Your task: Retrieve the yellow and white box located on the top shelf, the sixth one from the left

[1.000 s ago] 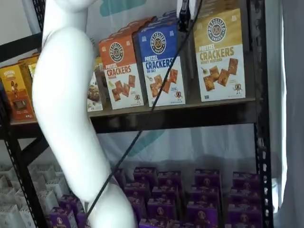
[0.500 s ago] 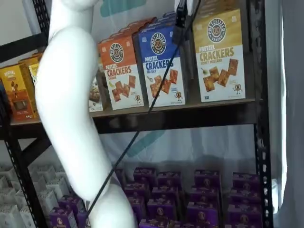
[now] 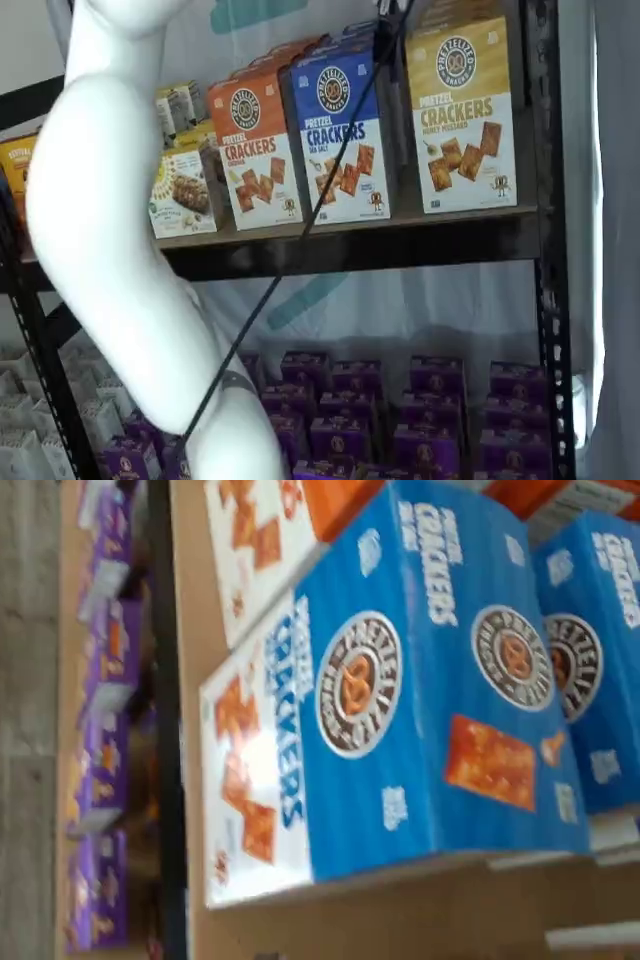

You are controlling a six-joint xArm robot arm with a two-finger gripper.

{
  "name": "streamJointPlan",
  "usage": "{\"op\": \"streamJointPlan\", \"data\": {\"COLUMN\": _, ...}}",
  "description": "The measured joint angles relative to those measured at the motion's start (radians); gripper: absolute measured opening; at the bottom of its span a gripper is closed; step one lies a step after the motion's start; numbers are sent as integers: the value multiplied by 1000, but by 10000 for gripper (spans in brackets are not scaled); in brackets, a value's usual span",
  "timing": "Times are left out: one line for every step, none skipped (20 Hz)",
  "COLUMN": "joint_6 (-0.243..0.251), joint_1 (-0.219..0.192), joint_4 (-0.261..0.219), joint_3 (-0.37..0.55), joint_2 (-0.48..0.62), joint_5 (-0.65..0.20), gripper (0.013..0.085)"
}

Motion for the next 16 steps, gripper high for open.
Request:
{"op": "streamJointPlan", "data": {"joint_6": -8, "joint_1": 8, "joint_4": -13, "joint_3": 6, "joint_2": -4, "joint_5": -26, "gripper": 850}}
{"op": "streamJointPlan", "data": {"joint_6": -15, "joint_1": 17, "joint_4": -27, "joint_3": 10, "joint_2": -7, "joint_5": -46, "gripper": 850}}
{"op": "streamJointPlan", "data": {"joint_6": -26, "joint_1": 29, "joint_4": -48, "joint_3": 15, "joint_2": -9, "joint_5": -76, "gripper": 850}}
{"op": "streamJointPlan", "data": {"joint_6": -33, "joint_1": 42, "joint_4": -70, "joint_3": 14, "joint_2": -5, "joint_5": -100, "gripper": 850}}
{"op": "streamJointPlan", "data": {"joint_6": -36, "joint_1": 53, "joint_4": -91, "joint_3": 6, "joint_2": 4, "joint_5": -112, "gripper": 850}}
{"op": "streamJointPlan", "data": {"joint_6": -37, "joint_1": 64, "joint_4": -114, "joint_3": -6, "joint_2": 16, "joint_5": -114, "gripper": 850}}
{"op": "streamJointPlan", "data": {"joint_6": -36, "joint_1": 70, "joint_4": -129, "joint_3": -17, "joint_2": 24, "joint_5": -112, "gripper": 850}}
{"op": "streamJointPlan", "data": {"joint_6": -34, "joint_1": 77, "joint_4": -140, "joint_3": -26, "joint_2": 35, "joint_5": -113, "gripper": 850}}
{"op": "streamJointPlan", "data": {"joint_6": -31, "joint_1": 84, "joint_4": -148, "joint_3": -35, "joint_2": 46, "joint_5": -117, "gripper": 850}}
{"op": "streamJointPlan", "data": {"joint_6": -28, "joint_1": 91, "joint_4": -157, "joint_3": -47, "joint_2": 58, "joint_5": -116, "gripper": 850}}
{"op": "streamJointPlan", "data": {"joint_6": -23, "joint_1": 98, "joint_4": -164, "joint_3": -61, "joint_2": 74, "joint_5": -113, "gripper": 850}}
{"op": "streamJointPlan", "data": {"joint_6": -17, "joint_1": 105, "joint_4": -169, "joint_3": -76, "joint_2": 92, "joint_5": -115, "gripper": 850}}
{"op": "streamJointPlan", "data": {"joint_6": -17, "joint_1": 109, "joint_4": -177, "joint_3": -81, "joint_2": 97, "joint_5": -116, "gripper": 850}}
{"op": "streamJointPlan", "data": {"joint_6": -16, "joint_1": 119, "joint_4": -197, "joint_3": -92, "joint_2": 107, "joint_5": -116, "gripper": 850}}
{"op": "streamJointPlan", "data": {"joint_6": -14, "joint_1": 126, "joint_4": -210, "joint_3": -104, "joint_2": 119, "joint_5": -116, "gripper": 850}}
{"op": "streamJointPlan", "data": {"joint_6": -11, "joint_1": 132, "joint_4": -221, "joint_3": -116, "joint_2": 131, "joint_5": -114, "gripper": 850}}
